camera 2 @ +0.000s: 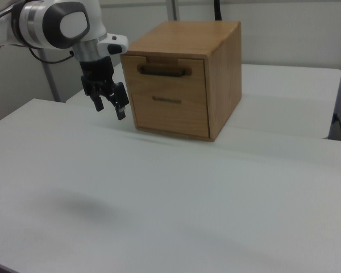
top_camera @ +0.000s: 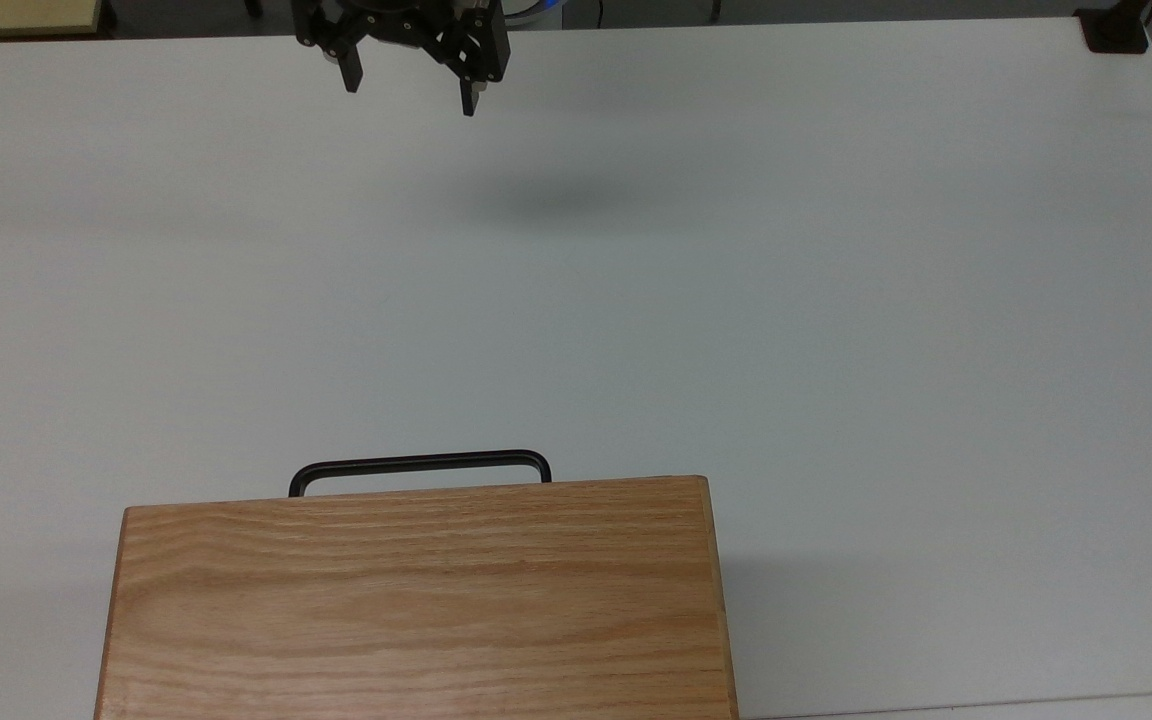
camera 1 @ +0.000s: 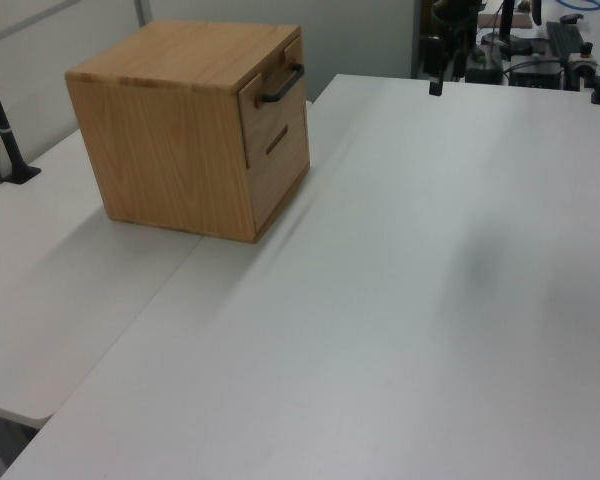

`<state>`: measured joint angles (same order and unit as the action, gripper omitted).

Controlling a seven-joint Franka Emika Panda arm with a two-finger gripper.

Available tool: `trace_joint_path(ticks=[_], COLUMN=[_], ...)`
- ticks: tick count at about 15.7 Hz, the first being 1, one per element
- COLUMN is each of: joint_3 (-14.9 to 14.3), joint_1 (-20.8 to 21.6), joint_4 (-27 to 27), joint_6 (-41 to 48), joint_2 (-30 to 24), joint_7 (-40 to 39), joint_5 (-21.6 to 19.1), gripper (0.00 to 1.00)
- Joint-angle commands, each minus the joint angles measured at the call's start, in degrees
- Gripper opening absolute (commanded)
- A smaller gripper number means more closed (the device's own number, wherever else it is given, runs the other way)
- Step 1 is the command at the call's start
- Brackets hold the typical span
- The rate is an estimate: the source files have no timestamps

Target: Open the drawer by sliding it

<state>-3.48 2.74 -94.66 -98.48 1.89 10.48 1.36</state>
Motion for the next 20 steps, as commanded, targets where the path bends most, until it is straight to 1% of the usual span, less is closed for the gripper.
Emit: trace_joint_path(ticks=[1,6,9,12,13,17,20], joint_3=[-0.3,-0.2,-0.6,-0.9,-0.9,-0.6,-0.6], joint_1=[0.7,0.9,0.8,0.5,0.5,0.8,0.7], joint_4=[1.9,1.9,2.0,2.2,2.2,2.5,2.5], joint_6=[-0.7,-0.6,-0.5,-0.7,-0.7,-0.2,-0.8], joint_2=[0.9,0.9,0.7,0.7,0.9,0.9,2.1], joint_7=[-1.2,-1.1,-1.1,-1.2,-1.2,-1.3,-1.4], joint_5=[-1.4,-1.5,-1.5,-1.3,-0.6,-0.1,-0.7], gripper=[1.0,1.0,1.0,1.0,1.0,1.0,1.0])
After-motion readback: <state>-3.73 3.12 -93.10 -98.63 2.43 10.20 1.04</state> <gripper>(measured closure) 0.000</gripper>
